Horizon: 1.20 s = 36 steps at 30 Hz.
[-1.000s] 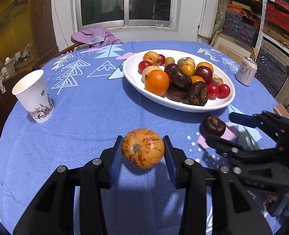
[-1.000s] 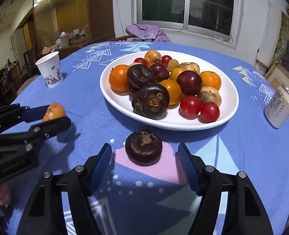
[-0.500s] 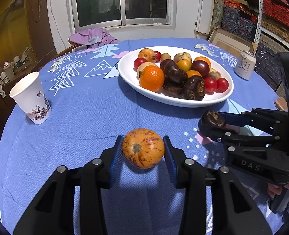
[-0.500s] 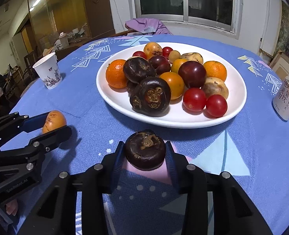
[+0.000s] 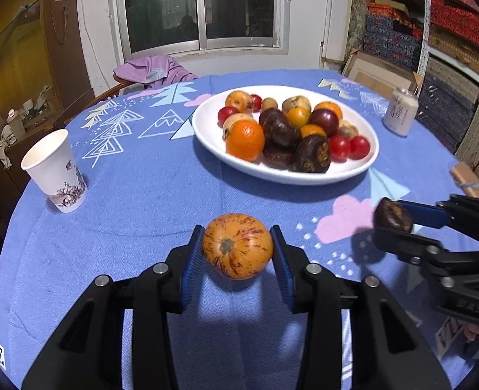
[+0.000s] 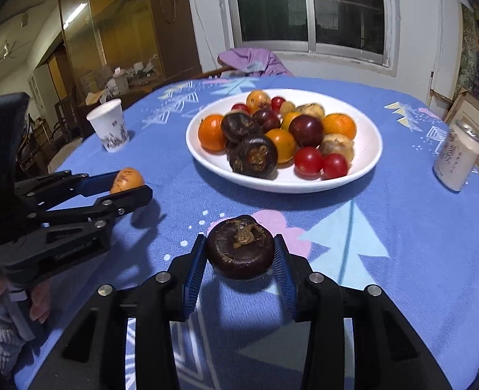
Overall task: Organize fruits
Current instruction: 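Grasp the striped orange-brown fruit with the left gripper while the right grasps a dark brown fruit, then carry both fruits onto the white plate and open both grippers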
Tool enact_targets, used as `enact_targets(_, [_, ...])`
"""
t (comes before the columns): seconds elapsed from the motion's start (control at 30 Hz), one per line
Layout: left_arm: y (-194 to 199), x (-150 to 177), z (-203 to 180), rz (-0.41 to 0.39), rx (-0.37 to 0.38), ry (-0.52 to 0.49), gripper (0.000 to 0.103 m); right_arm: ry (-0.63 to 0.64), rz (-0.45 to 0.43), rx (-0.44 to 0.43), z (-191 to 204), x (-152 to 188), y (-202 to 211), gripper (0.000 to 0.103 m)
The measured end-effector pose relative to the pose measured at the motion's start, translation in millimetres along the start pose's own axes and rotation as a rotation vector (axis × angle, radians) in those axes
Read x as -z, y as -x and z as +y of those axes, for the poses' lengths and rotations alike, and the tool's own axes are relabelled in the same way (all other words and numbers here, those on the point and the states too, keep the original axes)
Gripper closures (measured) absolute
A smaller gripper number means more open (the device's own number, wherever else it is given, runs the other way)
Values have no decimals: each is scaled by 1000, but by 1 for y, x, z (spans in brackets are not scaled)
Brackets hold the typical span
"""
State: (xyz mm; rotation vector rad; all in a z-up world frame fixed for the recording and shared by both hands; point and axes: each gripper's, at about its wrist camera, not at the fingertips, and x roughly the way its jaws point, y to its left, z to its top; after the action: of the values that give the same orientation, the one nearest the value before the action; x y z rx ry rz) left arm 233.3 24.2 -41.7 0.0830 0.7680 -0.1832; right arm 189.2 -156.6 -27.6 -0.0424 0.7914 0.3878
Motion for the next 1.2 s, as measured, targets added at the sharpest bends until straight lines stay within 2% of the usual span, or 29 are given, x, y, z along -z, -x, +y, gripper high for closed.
enact_targets(0.1, [5, -15, -2, -15, 7, 1, 63, -26, -70, -2, -12, -12, 24, 61])
enact_targets(0.3, [6, -79, -10, -75, -11, -16, 63, -76, -169, 52, -49, -67, 46, 61])
enact_targets(0.43, [-18, -115, -18, -73, 1, -4, 63, -118, -163, 80, -74, -106, 24, 61])
enact_targets(0.57, [-54, -133, -21, -38, 6, 14, 63, -131, -100, 83, -85, -123, -22, 61])
enact_targets(0.7, [-95, -140, -16, 16, -5, 31, 63, -135, -46, 76, -87, -127, -67, 61])
enact_targets(0.8, [-117, -139, -10, 55, 12, 53, 63, -135, -31, 77, -88, -128, -86, 61])
enact_targets(0.97, [-119, -135, -14, 24, -3, 22, 61, -128, -26, 80, -87, -127, -97, 61])
enact_targets(1.07, [-114, -134, -16, 16, 8, 23, 59, -137, -34, 77, -87, -126, -94, 56])
enact_targets(1.13, [-105, -133, -17, 1, -3, 23, 48, -130, -45, 91, -85, -124, -86, 49])
enact_targets(1.2, [-93, -131, -17, -21, -26, 29, 35, -121, -63, 102, -83, -123, -74, 49])
